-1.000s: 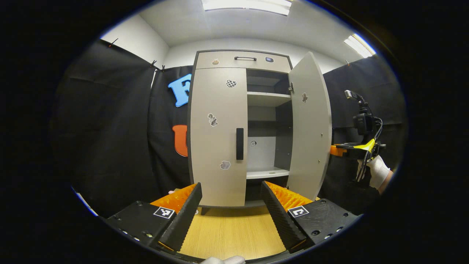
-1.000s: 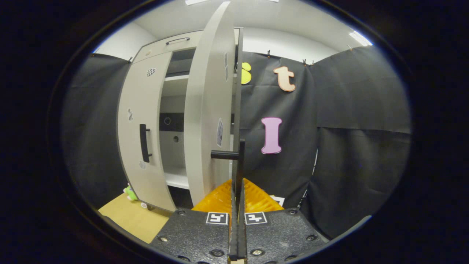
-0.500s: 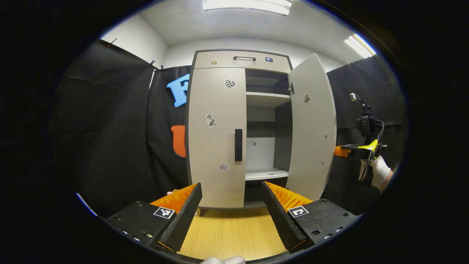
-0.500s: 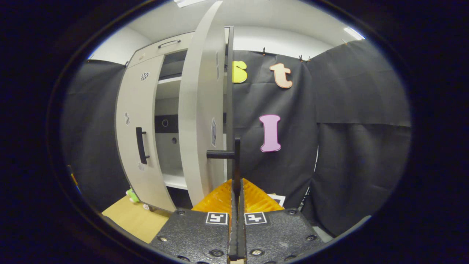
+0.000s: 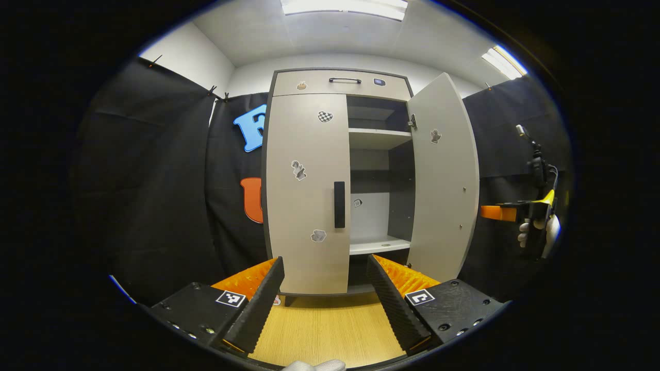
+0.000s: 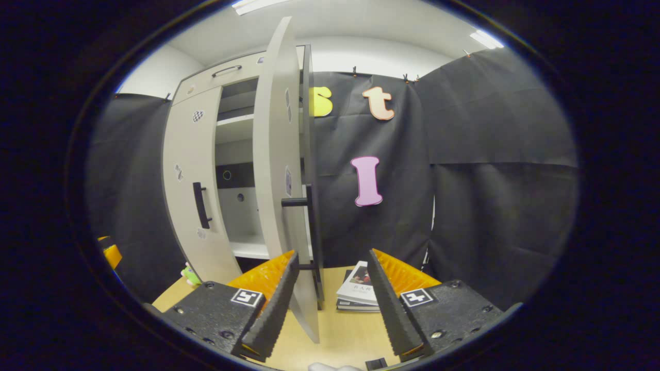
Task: Open the right door of the double-door shoe cabinet with the right hand, and open the left door with the left hand.
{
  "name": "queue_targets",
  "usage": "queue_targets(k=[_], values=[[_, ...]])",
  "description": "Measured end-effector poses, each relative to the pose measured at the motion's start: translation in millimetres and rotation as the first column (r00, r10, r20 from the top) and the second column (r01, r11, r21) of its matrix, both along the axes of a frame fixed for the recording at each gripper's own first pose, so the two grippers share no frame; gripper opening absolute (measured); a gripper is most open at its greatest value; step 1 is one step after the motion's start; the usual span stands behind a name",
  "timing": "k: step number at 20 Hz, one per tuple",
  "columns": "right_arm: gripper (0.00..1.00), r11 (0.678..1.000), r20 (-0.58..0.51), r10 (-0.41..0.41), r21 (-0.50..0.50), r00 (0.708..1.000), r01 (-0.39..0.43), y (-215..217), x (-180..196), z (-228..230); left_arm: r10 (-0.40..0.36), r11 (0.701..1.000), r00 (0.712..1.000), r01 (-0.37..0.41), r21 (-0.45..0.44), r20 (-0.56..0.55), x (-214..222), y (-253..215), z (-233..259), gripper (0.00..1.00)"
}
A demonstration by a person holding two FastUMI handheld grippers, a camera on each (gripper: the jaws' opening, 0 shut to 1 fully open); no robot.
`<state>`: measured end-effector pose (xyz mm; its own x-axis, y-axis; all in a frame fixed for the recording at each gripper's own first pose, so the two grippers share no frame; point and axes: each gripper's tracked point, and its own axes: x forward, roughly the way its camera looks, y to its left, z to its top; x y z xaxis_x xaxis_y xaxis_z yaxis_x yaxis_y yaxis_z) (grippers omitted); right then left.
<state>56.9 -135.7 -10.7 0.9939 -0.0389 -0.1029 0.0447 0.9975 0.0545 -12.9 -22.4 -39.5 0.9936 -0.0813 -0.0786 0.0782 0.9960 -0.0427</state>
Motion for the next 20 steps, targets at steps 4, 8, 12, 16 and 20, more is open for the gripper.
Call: queue_targets(k=[4, 8, 12, 16, 20], values=[[0.99, 0.999, 0.017, -0.036, -0.036, 0.999, 0.036, 26.0, -41.0, -10.4, 0.004, 1.000, 1.000, -0.004, 0.002, -0.009, 10.5, 1.2, -5.8, 0.96], [0.99, 1.000, 0.028, 0.001, -0.014, 1.000, 0.000, 72.9, -62.2, -22.8, 0.001, 1.000, 1.000, -0.001, -0.011, -0.020, 26.6, 1.2, -10.8, 0.96], [0.99, 0.997, -0.014, 0.070, 0.015, 0.997, -0.070, 106.7, -64.0, -35.0, -0.004, 1.000, 1.000, 0.005, 0.015, -0.013, 41.7, 0.7, -7.1, 0.96], [0.99, 0.997, -0.009, 0.066, -0.029, 0.998, -0.067, 113.0, -57.1, -29.1, -0.007, 0.999, 1.000, 0.006, 0.036, 0.025, 75.2, -0.7, 3.7, 0.96], [1.00, 0.997, -0.015, 0.066, -0.034, 0.998, -0.066, 118.4, -50.8, -24.5, -0.036, 0.999, 0.997, 0.033, 0.038, 0.074, 124.6, -15.7, 19.8, 0.96]])
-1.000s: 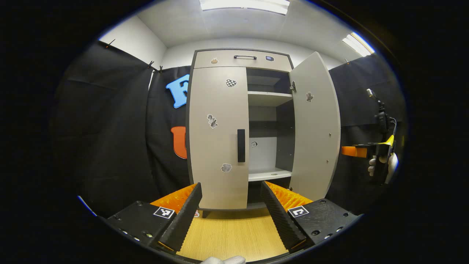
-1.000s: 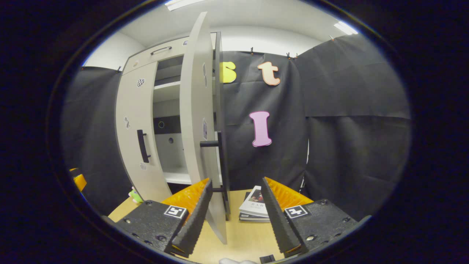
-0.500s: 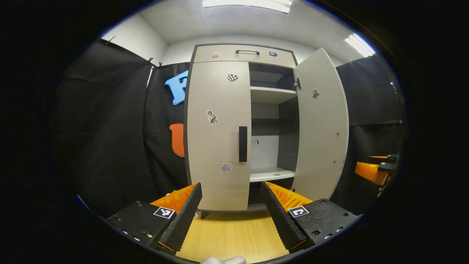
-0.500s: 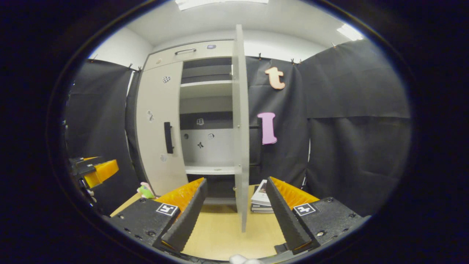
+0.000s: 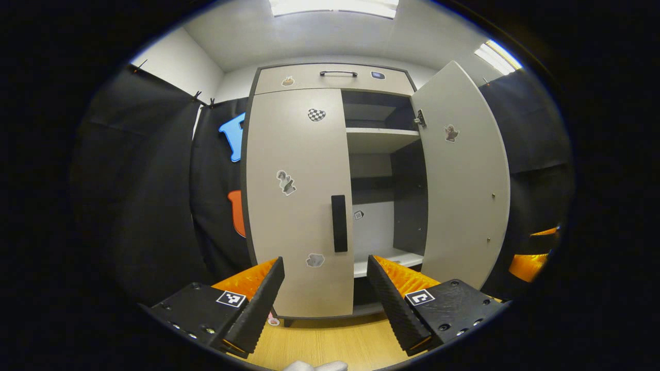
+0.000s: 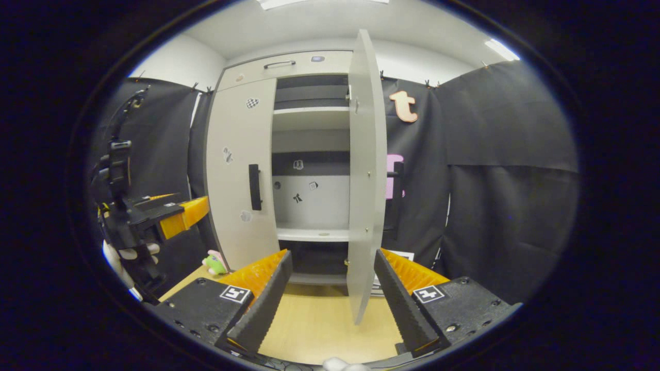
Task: Open the right door of the double-door shoe cabinet with the right hand, and open the left door with the left hand.
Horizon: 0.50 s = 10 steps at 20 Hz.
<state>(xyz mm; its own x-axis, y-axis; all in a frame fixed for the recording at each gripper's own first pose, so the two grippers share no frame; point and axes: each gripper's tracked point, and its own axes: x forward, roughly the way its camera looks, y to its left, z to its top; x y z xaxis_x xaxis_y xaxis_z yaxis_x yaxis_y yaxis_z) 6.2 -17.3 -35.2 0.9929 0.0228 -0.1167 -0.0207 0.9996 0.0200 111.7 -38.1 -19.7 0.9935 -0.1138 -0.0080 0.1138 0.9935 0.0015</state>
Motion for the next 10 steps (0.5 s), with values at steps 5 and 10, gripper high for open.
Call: queue_targets(k=[5, 10], values=[[0.98, 1.000, -0.009, -0.025, -0.005, 1.000, 0.025, -1.1, 9.2, 4.6, -0.012, 1.000, 0.999, 0.012, -0.006, 0.039, 74.6, -20.6, 7.5, 0.96], [0.99, 0.997, -0.019, -0.068, -0.041, 0.998, 0.067, -14.1, 12.1, 5.4, -0.009, 1.000, 1.000, 0.009, 0.002, 0.029, 141.0, -37.6, -3.8, 0.96]])
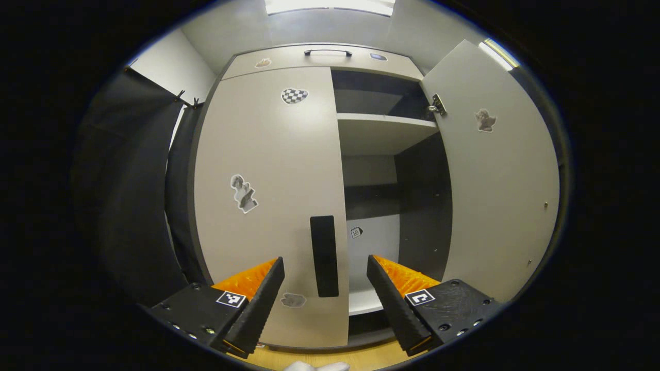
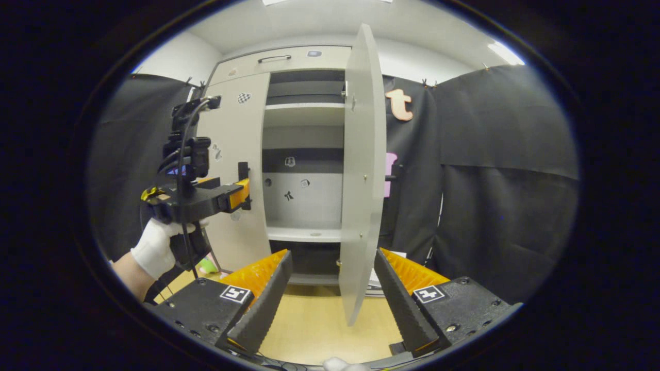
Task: Open the right door of the double-door shoe cabinet with the right hand, and open the left door with the left hand.
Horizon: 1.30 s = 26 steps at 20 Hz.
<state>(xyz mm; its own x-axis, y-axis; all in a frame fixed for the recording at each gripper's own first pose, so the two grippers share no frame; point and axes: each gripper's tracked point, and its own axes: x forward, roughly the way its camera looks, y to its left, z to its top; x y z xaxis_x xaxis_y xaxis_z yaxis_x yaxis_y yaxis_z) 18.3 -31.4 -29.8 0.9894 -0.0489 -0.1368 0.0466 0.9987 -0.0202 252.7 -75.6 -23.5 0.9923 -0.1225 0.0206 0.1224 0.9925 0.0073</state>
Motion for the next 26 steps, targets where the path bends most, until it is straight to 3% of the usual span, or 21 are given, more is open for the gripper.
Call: queue_targets(k=[9, 10, 11, 12, 13, 16, 17, 18, 23, 26], values=[[1.00, 1.000, -0.028, -0.024, -0.012, 0.999, 0.024, -9.6, 11.4, -10.8, 0.039, 0.999, 0.999, -0.040, -0.003, -0.034, 47.6, 3.4, -16.6, 0.94], [1.00, 1.000, -0.026, -0.018, -0.011, 1.000, 0.018, -8.2, 12.4, -10.6, 0.037, 0.999, 0.998, -0.037, 0.005, -0.042, 49.9, 2.5, -19.8, 0.87], [0.99, 1.000, -0.026, -0.007, -0.012, 1.000, 0.006, -6.2, 13.2, -11.9, 0.036, 0.999, 0.998, -0.035, 0.012, -0.043, 53.5, 2.8, -22.1, 0.64], [0.99, 1.000, -0.027, -0.001, -0.012, 1.000, 0.001, -5.0, 13.6, -11.5, 0.028, 1.000, 0.998, -0.027, 0.013, -0.058, 57.9, 1.2, -25.8, 0.63], [0.99, 1.000, -0.022, 0.006, -0.011, 1.000, -0.006, -3.6, 13.6, -10.4, 0.020, 1.000, 0.997, -0.020, 0.006, -0.071, 61.0, -0.9, -30.8, 0.38], [1.00, 1.000, -0.010, 0.018, -0.011, 1.000, -0.018, -1.6, 11.8, -6.9, 0.012, 1.000, 0.997, -0.012, -0.005, -0.077, 60.9, -2.0, -30.3, 0.31], [1.00, 1.000, -0.005, 0.018, -0.007, 1.000, -0.018, -2.9, 10.1, -6.3, 0.012, 1.000, 0.997, -0.013, -0.013, -0.078, 62.4, -2.1, -31.3, 0.19], [1.00, 1.000, -0.004, 0.021, -0.002, 1.000, -0.021, -3.0, 9.1, -5.8, 0.013, 1.000, 0.996, -0.015, -0.023, -0.090, 61.9, -2.0, -31.0, 0.24], [0.99, 0.999, -0.001, 0.032, 0.006, 0.999, -0.032, -1.3, -4.3, -6.1, 0.043, 0.999, 0.996, -0.044, -0.012, -0.073, 58.5, -0.2, -30.5, 0.04], [1.00, 0.999, 0.003, 0.039, 0.007, 0.999, -0.039, -1.5, -13.5, -6.5, 0.019, 0.999, 0.997, -0.021, -0.028, -0.074, 51.5, 0.5, -29.7, 0.04]])
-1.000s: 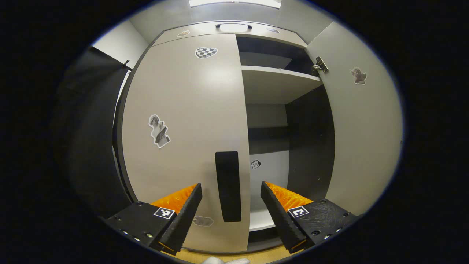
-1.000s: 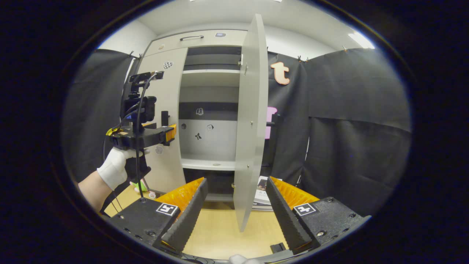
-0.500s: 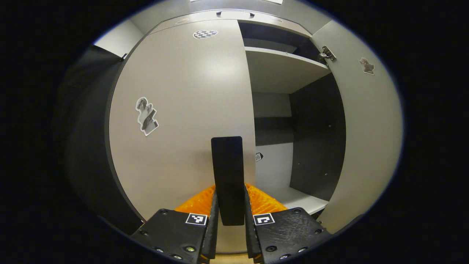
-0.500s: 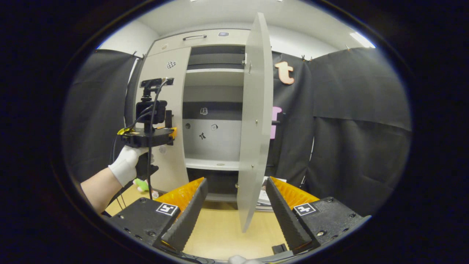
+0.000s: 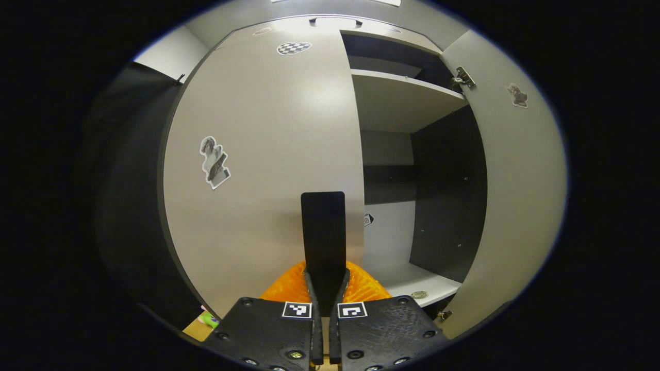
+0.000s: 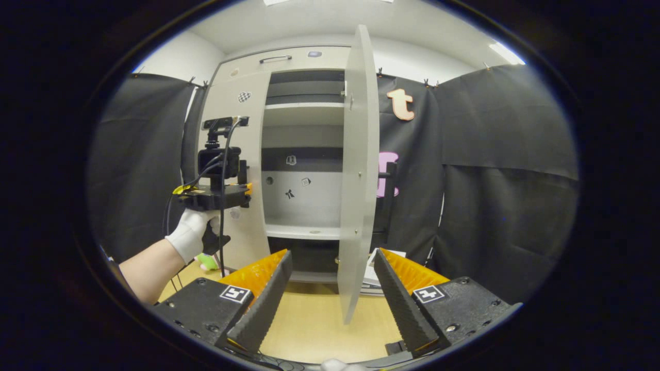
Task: Open the right door of the double-door shoe cabinet with the right hand, and open the left door with the left hand.
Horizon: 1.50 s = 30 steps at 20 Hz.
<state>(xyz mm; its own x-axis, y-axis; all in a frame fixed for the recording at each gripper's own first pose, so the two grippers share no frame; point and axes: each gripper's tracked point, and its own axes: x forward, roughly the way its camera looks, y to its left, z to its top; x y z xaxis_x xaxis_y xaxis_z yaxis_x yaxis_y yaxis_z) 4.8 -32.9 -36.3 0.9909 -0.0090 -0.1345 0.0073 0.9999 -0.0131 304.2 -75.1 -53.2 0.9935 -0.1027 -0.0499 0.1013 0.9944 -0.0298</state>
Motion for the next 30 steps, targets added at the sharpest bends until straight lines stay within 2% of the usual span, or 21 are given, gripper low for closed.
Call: queue_targets(k=[9, 19, 30], values=[[0.99, 0.998, -0.004, 0.070, -0.002, 0.998, -0.070, 22.3, -28.0, -6.2, -0.043, 0.999, 0.999, 0.043, -0.012, 0.000, -36.4, 14.0, 1.5, 0.04], [1.00, 0.986, 0.003, 0.165, 0.006, 0.986, -0.165, 59.2, -40.3, -11.3, -0.004, 1.000, 1.000, 0.004, -0.017, 0.010, -84.1, 48.7, 1.8, 0.04], [0.99, 0.974, -0.003, 0.227, 0.025, 0.974, -0.227, 86.5, -36.9, -18.5, 0.041, 0.999, 0.999, -0.040, -0.034, 0.020, -110.6, 89.6, -3.1, 0.03]])
